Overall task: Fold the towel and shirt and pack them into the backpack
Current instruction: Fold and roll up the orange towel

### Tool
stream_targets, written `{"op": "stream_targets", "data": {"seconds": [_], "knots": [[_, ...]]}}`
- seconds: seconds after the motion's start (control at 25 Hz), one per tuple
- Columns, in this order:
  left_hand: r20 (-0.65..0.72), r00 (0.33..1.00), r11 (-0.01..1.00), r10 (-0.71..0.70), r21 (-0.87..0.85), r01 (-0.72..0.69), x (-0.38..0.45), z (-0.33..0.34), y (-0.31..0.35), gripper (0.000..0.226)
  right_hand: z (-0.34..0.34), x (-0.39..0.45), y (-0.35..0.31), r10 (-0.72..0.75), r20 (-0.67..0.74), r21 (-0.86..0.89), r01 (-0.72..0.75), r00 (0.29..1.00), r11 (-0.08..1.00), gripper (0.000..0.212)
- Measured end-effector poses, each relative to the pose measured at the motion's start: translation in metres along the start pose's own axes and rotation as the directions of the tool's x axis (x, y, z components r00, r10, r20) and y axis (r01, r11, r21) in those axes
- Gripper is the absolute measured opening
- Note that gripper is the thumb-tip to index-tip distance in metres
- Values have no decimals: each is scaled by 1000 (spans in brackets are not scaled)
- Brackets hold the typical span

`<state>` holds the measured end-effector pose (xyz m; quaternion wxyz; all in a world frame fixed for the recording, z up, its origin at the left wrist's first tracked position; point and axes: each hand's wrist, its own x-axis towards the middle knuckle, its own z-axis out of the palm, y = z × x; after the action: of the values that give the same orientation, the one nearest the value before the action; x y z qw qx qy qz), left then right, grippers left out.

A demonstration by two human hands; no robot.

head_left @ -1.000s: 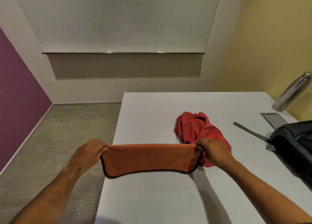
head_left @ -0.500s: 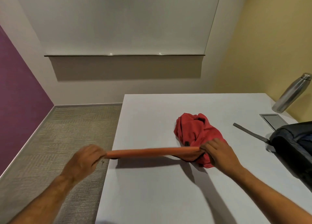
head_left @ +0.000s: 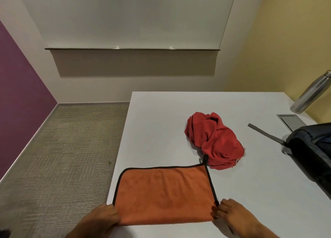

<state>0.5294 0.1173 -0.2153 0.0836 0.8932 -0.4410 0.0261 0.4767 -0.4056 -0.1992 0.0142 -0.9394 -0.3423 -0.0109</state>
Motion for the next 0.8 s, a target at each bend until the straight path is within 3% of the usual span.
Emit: {"op": "stream_targets", "data": {"seconds": [0.08,0.12,0.16,0.24,0.28,0.32,0.4,0.48,0.6,0.8], "knots": [[67,998,1000,-15,-11,16,6,-4,2,12,-8,3,-11,114,30,38,-115,993,993,17],[89,996,1000,-29,-7,30,9,-4,2,13,-11,6,-18,256,44,122,-260,966,958,27],[104,992,997,-70,-13,72,15,-6,4,14,-15,10,-26,448,77,246,-453,890,857,33],[103,961,950,-258,-151,272,31,-7,11,14,-19,23,-34,786,154,447,-751,599,485,32],[99,928,896,-359,-242,373,43,-7,16,13,-20,32,-35,865,207,488,-815,457,313,35],[116,894,834,-432,-324,445,59,-10,25,11,-18,39,-34,890,281,494,-849,360,187,41],[172,848,718,-502,-464,519,100,-18,45,8,-13,49,-28,883,396,450,-891,252,53,49],[252,804,590,-539,-568,574,145,-23,67,17,-11,55,-25,868,461,399,-917,184,-17,49],[335,728,437,-598,-625,647,201,-21,95,27,-9,59,-30,847,506,373,-927,164,-43,38],[490,667,318,-561,-616,720,256,-14,133,51,-14,66,-33,826,543,327,-944,148,-46,10]]}}
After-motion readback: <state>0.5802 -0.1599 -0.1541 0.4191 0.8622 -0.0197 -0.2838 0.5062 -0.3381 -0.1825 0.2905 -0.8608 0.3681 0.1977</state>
